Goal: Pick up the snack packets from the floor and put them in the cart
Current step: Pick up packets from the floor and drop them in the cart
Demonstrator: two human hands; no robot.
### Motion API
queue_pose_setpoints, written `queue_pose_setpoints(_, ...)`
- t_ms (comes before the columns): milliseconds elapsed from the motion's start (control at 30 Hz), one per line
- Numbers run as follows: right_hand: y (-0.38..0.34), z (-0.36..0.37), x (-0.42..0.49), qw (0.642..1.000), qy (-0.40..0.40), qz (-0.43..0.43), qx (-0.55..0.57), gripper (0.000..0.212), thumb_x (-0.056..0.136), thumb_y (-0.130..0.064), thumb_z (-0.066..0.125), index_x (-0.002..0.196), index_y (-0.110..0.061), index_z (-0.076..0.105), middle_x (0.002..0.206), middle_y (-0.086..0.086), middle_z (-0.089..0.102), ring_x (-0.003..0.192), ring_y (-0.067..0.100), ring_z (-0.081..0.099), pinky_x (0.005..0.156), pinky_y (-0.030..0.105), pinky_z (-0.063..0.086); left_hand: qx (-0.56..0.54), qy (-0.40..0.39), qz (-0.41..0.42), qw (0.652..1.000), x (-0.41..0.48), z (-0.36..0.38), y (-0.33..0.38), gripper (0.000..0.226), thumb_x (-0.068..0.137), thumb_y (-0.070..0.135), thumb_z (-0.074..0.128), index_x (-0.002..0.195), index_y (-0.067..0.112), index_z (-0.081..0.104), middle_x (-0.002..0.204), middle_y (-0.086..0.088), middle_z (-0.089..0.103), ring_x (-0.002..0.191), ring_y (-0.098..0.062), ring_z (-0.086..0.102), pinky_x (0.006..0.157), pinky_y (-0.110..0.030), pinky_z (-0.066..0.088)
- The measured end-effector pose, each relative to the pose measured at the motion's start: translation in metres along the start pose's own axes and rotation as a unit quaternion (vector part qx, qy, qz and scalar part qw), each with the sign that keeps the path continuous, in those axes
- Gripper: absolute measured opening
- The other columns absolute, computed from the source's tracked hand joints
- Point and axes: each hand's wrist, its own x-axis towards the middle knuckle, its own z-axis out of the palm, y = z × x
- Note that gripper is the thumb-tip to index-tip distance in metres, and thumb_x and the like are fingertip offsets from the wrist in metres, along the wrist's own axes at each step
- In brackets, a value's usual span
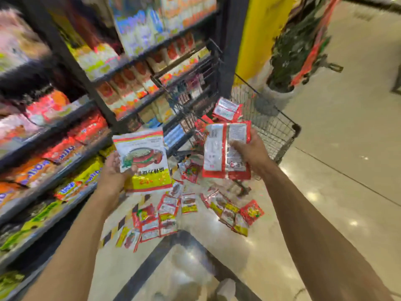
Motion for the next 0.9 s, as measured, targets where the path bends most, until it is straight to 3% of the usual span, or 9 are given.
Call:
queue_pose_setpoints(67, -0.027, -0.045, -0.008, 1.000, 0.012, -0.014, 0.008, 0.028, 0.091, 0.000, 0.075, 0.100, -0.023, 0.063, 0.094, -0.009, 0.073, 0.071, -0.005, 0.069, 0.076, 0.025, 0.058, -0.007, -0.009, 0.018, 1.000, -0.015, 0.024, 0.031, 0.055, 0.092, -0.012, 0.067, 0.137, 0.015, 0.050, 0.119, -0.006, 0.074, 0.093, -0.015, 0.073, 0.078, -0.032, 0.062)
queue_pose_setpoints(167, -0.051, -0.109, -0.013, 0.998, 0.044, -0.033, 0.014, 0.031, 0.092, -0.002, 0.074, 0.112, -0.020, 0.060, 0.098, -0.005, 0.072, 0.076, -0.001, 0.071, 0.072, 0.023, 0.060, -0.030, -0.017, 0.042, 0.999, -0.032, 0.072, 0.070, 0.048, 0.092, -0.010, 0.067, 0.121, 0.027, 0.056, 0.116, -0.006, 0.074, 0.087, -0.016, 0.072, 0.072, -0.035, 0.062)
queue_pose_setpoints(267, -0.060, -0.165, -0.009, 0.997, 0.054, -0.050, 0.016, 0.048, 0.090, -0.014, 0.078, 0.131, -0.014, 0.054, 0.114, 0.005, 0.075, 0.098, 0.020, 0.076, 0.087, 0.044, 0.064, -0.043, -0.030, 0.071, 0.996, -0.036, 0.126, 0.099, 0.052, 0.092, -0.008, 0.069, 0.127, 0.028, 0.054, 0.128, -0.012, 0.072, 0.102, -0.027, 0.070, 0.079, -0.038, 0.058)
queue_pose_setpoints(333, -0.061, -0.201, 0.000, 0.996, 0.059, -0.067, 0.008, 0.048, 0.091, -0.019, 0.078, 0.133, -0.022, 0.055, 0.118, 0.003, 0.075, 0.104, 0.022, 0.075, 0.091, 0.053, 0.061, -0.049, -0.039, 0.078, 0.995, -0.035, 0.165, 0.119, 0.056, 0.092, -0.008, 0.070, 0.134, 0.023, 0.051, 0.130, -0.015, 0.069, 0.103, -0.030, 0.070, 0.075, -0.035, 0.061)
queue_pose_setpoints(467, -0.070, -0.264, 0.019, 0.993, 0.086, -0.083, -0.004, 0.045, 0.095, -0.014, 0.073, 0.136, -0.023, 0.055, 0.119, 0.000, 0.075, 0.104, 0.019, 0.075, 0.091, 0.050, 0.062, -0.051, -0.062, 0.087, 0.993, -0.024, 0.248, 0.154, 0.053, 0.094, -0.008, 0.068, 0.138, 0.014, 0.047, 0.115, -0.004, 0.069, 0.082, -0.008, 0.073, 0.060, -0.023, 0.061)
queue_pose_setpoints(633, -0.067, -0.342, 0.071, 0.992, 0.104, -0.070, -0.019, 0.033, 0.097, -0.012, 0.071, 0.118, -0.034, 0.057, 0.114, 0.000, 0.075, 0.098, 0.020, 0.076, 0.088, 0.052, 0.063, -0.071, -0.090, 0.081, 0.990, 0.005, 0.355, 0.181, 0.043, 0.095, -0.006, 0.066, 0.115, 0.029, 0.051, 0.107, 0.010, 0.064, 0.075, 0.003, 0.072, 0.055, -0.020, 0.056)
queue_pose_setpoints(733, -0.064, -0.389, 0.111, 0.991, 0.107, -0.072, -0.033, 0.032, 0.097, -0.013, 0.071, 0.116, -0.035, 0.058, 0.113, -0.001, 0.076, 0.099, 0.020, 0.076, 0.090, 0.053, 0.062, -0.077, -0.094, 0.071, 0.990, 0.032, 0.418, 0.188, 0.048, 0.094, -0.005, 0.068, 0.128, 0.022, 0.048, 0.117, -0.007, 0.071, 0.090, -0.017, 0.074, 0.066, -0.031, 0.056)
queue_pose_setpoints(800, -0.064, -0.419, 0.143, 0.991, 0.104, -0.071, -0.038, 0.032, 0.095, -0.015, 0.072, 0.119, -0.033, 0.058, 0.114, 0.000, 0.076, 0.100, 0.021, 0.076, 0.091, 0.055, 0.061, -0.076, -0.090, 0.056, 0.991, 0.047, 0.455, 0.192, 0.050, 0.094, -0.006, 0.068, 0.131, 0.020, 0.049, 0.110, 0.000, 0.072, 0.081, -0.009, 0.075, 0.062, -0.028, 0.058)
queue_pose_setpoints(900, -0.066, -0.454, 0.189, 0.992, 0.084, -0.075, -0.052, 0.034, 0.095, -0.018, 0.071, 0.123, -0.032, 0.057, 0.114, -0.001, 0.076, 0.099, 0.019, 0.076, 0.091, 0.054, 0.061, -0.081, -0.089, 0.036, 0.992, 0.061, 0.501, 0.194, 0.050, 0.093, -0.006, 0.068, 0.128, 0.026, 0.054, 0.111, 0.000, 0.074, 0.078, -0.014, 0.078, 0.055, -0.027, 0.061)
